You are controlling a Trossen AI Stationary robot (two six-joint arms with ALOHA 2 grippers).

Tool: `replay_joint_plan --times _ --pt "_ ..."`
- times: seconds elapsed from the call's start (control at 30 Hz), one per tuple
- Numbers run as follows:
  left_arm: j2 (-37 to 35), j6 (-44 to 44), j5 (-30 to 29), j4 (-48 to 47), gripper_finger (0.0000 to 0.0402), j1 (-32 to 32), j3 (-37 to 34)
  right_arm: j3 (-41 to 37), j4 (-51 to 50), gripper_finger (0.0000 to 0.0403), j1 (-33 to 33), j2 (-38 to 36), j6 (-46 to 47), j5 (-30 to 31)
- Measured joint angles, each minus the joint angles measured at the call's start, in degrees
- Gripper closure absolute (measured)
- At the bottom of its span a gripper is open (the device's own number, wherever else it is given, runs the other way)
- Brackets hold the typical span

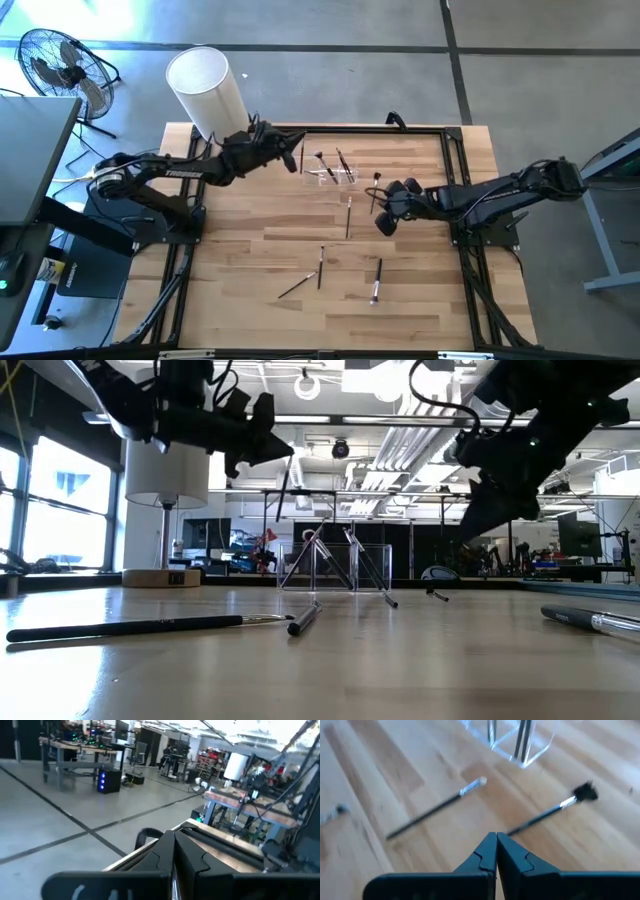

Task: Put items in baskets/containers
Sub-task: Put the black eyeshadow brush into the transparent organizer

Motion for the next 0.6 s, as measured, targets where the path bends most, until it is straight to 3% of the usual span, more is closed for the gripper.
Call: replay_joint_plan --times 0.23,0.37,0.6 --pt "1.4 2.0 8.4 1.2 0.0401 4.9 0.0 0.0 5.3 0.04 -2.8 0.0 0.0 1.2" --pt "4.9 1.5 15.3 7.5 0.0401 6.9 0.0 0.0 6.5 0.0401 -4.4 0.0 0.2 1.2" --pt "10.9 0.2 18.9 10.3 0.0401 7.2 1.2 0.0 7.0 0.0401 -6.3 0.0 3.8 1.2"
